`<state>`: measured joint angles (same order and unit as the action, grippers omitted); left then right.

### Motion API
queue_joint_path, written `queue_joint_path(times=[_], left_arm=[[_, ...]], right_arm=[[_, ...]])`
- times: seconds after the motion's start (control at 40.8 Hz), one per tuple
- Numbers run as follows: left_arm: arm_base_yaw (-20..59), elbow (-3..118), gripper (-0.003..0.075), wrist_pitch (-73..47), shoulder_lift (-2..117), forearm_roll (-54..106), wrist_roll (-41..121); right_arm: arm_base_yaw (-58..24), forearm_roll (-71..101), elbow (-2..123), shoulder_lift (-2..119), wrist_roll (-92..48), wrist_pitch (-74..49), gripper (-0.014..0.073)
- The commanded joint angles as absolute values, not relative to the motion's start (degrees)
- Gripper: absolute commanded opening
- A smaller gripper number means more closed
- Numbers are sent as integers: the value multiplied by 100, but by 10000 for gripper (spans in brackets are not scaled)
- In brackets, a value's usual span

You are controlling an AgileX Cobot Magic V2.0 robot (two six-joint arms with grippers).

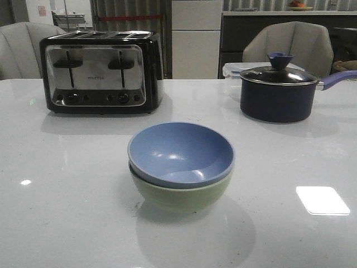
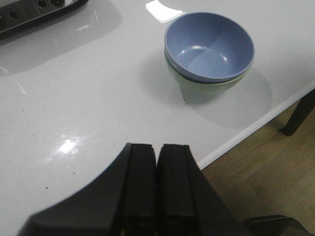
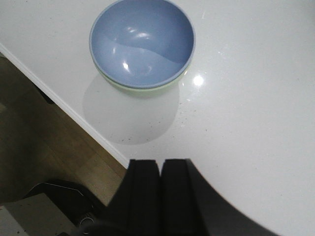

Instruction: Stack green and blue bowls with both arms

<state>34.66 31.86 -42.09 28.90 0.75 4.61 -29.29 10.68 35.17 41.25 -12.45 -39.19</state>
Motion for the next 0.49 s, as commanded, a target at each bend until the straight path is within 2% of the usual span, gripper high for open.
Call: queue_joint_path(times=[0.0,0.196,0.466], left_arm=[[3501,3360,92,-3823,2930,124,402],[3291,3313,93,-3810,2663,146,402],[1693,2441,93,-2307,1376,146,402]], right_arm=[[-2939,1051,3682,4091,-1316,-3576,57],[-2939,1051,3682,4091,-1316,-3580,57],[-2939,1051,3682,4091,-1316,-3576,57]])
